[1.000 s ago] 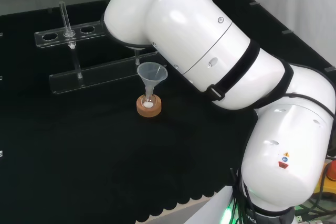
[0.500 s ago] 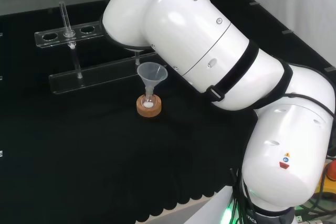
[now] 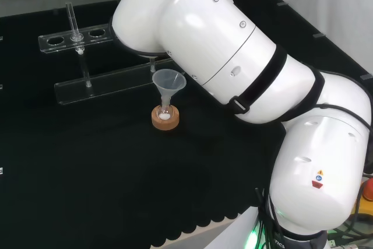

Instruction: Put the weighing funnel back on the table.

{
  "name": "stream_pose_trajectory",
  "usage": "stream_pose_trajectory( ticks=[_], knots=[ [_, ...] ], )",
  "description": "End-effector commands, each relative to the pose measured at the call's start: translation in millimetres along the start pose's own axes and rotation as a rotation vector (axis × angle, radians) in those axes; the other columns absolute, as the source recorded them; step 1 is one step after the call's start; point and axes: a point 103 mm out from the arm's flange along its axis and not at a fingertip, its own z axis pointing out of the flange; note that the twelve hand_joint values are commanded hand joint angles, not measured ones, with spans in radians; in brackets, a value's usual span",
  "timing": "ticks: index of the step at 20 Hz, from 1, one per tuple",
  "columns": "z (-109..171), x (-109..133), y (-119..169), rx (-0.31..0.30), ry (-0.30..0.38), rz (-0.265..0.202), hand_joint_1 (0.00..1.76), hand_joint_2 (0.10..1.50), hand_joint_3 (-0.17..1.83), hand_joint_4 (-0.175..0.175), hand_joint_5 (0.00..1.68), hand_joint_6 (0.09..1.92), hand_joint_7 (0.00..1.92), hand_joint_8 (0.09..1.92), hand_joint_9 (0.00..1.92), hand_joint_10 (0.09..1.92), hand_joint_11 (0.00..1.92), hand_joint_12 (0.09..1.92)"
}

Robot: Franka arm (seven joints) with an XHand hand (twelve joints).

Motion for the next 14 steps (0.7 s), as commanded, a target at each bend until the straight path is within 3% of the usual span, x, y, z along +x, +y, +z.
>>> stream_pose_trajectory(
  ticks=[1, 4, 10, 14],
  knots=[
    [-3.0, -1.5, -5.5, 0.012, 0.023, 0.008, 0.93, 0.81, 0.47, 0.057, 0.84, 0.90, 0.43, 0.68, 0.72, 0.56, 0.50, 1.28],
    [-3.5, -1.3, -8.0, 0.018, 0.020, 0.012, 0.90, 0.75, 0.57, 0.024, 0.76, 0.86, 0.38, 0.68, 0.67, 0.58, 0.41, 1.31],
    [-4.8, -1.3, -13.3, 0.024, 0.011, 0.014, 0.87, 0.72, 0.61, 0.015, 0.69, 0.84, 0.29, 0.69, 0.47, 0.61, 0.06, 1.40],
    [-6.6, -0.8, -15.2, 0.030, 0.005, 0.015, 0.87, 0.72, 0.61, 0.012, 0.65, 0.82, 0.23, 0.67, 0.36, 0.62, 0.00, 1.32]
  ],
)
